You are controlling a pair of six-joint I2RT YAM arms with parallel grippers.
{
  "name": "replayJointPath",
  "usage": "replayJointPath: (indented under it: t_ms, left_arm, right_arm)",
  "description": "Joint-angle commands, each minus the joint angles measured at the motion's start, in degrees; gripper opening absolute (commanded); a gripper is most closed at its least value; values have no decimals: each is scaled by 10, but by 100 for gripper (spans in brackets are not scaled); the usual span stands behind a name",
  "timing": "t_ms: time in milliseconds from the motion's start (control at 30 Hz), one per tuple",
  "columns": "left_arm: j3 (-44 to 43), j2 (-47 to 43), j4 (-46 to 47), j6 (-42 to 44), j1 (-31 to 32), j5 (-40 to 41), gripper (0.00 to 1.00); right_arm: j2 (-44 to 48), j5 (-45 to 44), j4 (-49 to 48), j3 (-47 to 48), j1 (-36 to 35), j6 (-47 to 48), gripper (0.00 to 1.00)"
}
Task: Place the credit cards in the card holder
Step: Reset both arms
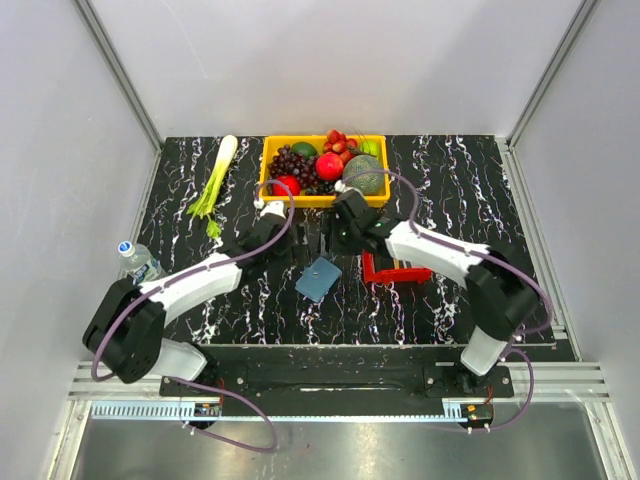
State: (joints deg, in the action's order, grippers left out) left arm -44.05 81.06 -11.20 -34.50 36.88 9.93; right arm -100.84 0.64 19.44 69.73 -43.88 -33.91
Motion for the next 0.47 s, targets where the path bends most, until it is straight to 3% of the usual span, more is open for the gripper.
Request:
replayJointPath:
  t_ms: [0,100,233,433]
  left_arm:
    - [-31,-64,-7,-4,-39,25,99]
    - [-36,-83,-16,-7,-66,25,99]
    - [-53,-103,-51,-8,-71,92,99]
    - [-47,-125,-54,-3,-81,102,99]
  right_arm:
    - [92,-61,-17,1,26,39,68]
    - [139,-57,-16,-29,69,37,75]
    - [191,-51,-16,-68,126,53,82]
    - [236,-57,10,-91,192,66,89]
